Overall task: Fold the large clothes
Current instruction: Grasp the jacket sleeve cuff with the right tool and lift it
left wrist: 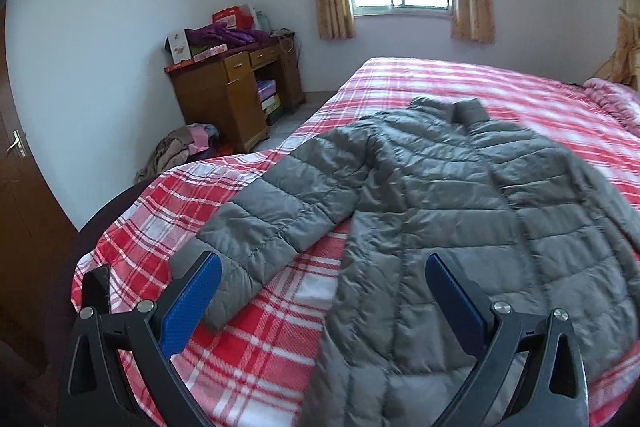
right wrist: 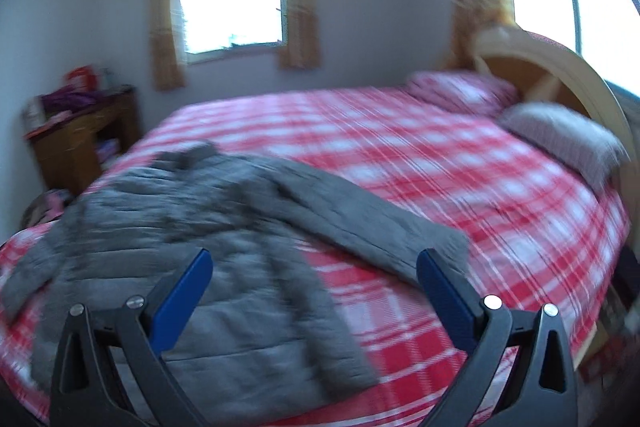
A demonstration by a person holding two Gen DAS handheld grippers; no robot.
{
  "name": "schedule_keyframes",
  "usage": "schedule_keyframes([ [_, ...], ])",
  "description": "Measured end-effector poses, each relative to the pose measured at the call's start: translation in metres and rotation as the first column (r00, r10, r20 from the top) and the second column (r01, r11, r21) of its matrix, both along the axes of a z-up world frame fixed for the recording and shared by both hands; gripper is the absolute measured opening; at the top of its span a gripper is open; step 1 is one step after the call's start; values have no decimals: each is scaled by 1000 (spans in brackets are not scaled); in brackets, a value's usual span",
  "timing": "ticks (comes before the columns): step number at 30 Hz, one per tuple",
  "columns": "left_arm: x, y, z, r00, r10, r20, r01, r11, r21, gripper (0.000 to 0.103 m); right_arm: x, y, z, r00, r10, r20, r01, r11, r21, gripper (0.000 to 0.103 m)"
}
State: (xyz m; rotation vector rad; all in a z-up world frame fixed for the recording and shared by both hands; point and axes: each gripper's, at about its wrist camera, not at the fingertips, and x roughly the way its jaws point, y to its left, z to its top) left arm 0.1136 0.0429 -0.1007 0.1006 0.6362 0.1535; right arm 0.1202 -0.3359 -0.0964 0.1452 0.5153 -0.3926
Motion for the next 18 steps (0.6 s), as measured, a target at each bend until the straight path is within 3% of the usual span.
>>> schedule_keyframes([
  [7,61,-9,-43,998,13,-66,-11,999,41,102,24,-105,-54,969,-209,-134,223,970,99,103],
  [10,83,-16,-57,997,12,-78,-7,998,59,102,32,-141,-68,945,-284,-165,301,949,92,102],
  [13,103,-23,-74,994,14,-109,-4,996,93,102,49,-171,-87,925,-310,-218,341,932,124,92],
  [16,117,-28,-94,989,43,-144,-23,991,135,102,65,-186,-105,923,-278,-265,331,926,183,67],
  [18,122,-28,-106,986,61,-157,-35,986,160,102,69,-181,-108,935,-248,-254,296,940,171,37],
])
